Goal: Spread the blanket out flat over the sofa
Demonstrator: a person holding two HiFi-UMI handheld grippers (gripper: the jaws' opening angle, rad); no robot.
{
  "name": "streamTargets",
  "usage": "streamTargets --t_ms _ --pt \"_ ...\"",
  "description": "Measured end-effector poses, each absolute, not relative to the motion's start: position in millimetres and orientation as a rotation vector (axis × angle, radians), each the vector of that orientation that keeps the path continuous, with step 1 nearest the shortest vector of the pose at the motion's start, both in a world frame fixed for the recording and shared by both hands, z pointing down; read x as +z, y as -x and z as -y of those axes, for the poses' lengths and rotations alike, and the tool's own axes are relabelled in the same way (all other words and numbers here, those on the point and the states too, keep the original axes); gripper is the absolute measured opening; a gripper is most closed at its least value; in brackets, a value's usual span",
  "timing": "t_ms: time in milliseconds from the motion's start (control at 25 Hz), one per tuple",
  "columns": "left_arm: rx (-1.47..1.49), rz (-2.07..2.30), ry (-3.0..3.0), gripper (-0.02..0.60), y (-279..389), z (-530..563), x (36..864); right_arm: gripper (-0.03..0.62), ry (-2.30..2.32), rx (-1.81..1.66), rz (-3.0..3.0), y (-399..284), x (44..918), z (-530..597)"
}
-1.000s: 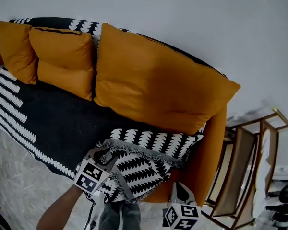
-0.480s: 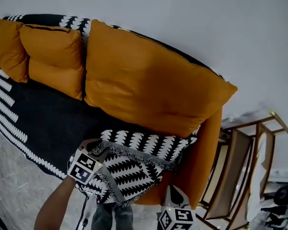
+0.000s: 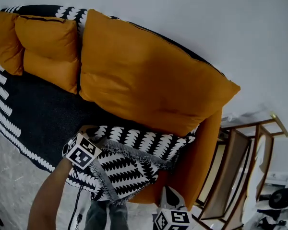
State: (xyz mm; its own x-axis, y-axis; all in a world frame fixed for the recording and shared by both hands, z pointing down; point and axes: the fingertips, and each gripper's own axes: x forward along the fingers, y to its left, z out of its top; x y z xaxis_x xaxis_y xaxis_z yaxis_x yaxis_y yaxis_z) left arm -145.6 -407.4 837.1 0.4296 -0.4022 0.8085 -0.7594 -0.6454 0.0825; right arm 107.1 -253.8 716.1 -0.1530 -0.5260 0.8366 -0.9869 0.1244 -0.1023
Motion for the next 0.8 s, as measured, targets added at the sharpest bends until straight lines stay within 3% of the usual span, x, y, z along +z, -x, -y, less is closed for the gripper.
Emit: streamTargets --t_ms 560,800 --pt "1.243 0.778 -2.298 0.161 138 423 862 0.005 -1.434 0.927 1.796 -100 720 248" --pt "1.232 0.758 -2.284 0.115 136 420 864 0.005 -1.45 0.942 1.794 -98 719 245"
